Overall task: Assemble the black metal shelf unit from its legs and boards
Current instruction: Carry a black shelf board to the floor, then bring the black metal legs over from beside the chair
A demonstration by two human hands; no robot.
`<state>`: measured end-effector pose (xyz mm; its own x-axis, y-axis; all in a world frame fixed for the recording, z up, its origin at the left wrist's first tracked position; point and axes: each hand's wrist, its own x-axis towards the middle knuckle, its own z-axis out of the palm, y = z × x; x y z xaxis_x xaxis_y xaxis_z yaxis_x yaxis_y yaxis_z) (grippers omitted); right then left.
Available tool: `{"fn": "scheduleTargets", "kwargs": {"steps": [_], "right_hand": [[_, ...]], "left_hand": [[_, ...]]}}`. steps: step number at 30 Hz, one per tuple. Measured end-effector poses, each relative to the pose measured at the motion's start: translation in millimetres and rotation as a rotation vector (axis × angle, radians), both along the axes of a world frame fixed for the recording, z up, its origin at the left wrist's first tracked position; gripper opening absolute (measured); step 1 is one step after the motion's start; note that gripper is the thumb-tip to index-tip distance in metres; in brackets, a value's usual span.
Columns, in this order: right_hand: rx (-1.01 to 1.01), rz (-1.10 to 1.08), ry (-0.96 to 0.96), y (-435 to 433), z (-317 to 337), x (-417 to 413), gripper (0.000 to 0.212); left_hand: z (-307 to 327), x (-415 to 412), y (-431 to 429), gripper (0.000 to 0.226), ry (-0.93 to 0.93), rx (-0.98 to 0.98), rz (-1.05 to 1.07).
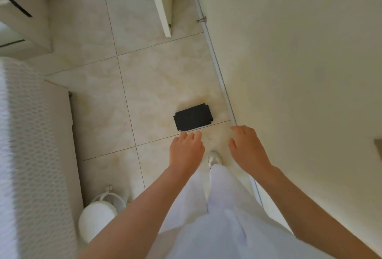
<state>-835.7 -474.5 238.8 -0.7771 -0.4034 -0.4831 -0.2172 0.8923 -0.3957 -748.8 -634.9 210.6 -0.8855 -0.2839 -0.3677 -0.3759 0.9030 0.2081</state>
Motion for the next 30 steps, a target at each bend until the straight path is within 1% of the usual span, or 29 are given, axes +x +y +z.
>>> {"fn": "scheduleTargets", "kwargs": {"steps": [4,7,10,12,16,20,24,30], "right_hand": [[0.031,-0.15,0.04,5.9,7.2,45.2,0.04],[-0.002,-0.296,0.041,8.3,11.1,85.5,0.038],[-0.033,-0.45,0.044,11.9,17.9,131.3,0.038],[-0.015,-0.532,0.039,15.8,25.1,163.6,0.039],[0.018,-0.645,0.075,21.5,37.9,223.0,0.039],[0.015,-0.795,0.133,32.4,46.6,280.8,0.039],[0.008,-0.991,0.193,50.9,52.6,346.5,0.038],[0.008,-1.335,0.241,82.7,56.9,476.7,0.039]], "left_hand": [[13.2,18.5,-6.1,0.027,0.023,0.034,-0.099],[24.1,31.2,-19.5,0.023,0.058,0.04,-0.175],[41.2,39.5,-31.9,0.025,0.11,0.061,-0.335],[50.0,44.2,-36.3,0.028,0.125,0.054,-0.433],[69.5,60.7,-29.7,0.03,0.139,0.07,-0.572],[77.3,87.7,-5.0,0.03,0.143,0.078,-0.745],[84.1,117.6,37.3,0.031,0.147,0.102,-0.941],[99.9,198.8,125.0,0.03,0.157,0.149,-1.222]]}}
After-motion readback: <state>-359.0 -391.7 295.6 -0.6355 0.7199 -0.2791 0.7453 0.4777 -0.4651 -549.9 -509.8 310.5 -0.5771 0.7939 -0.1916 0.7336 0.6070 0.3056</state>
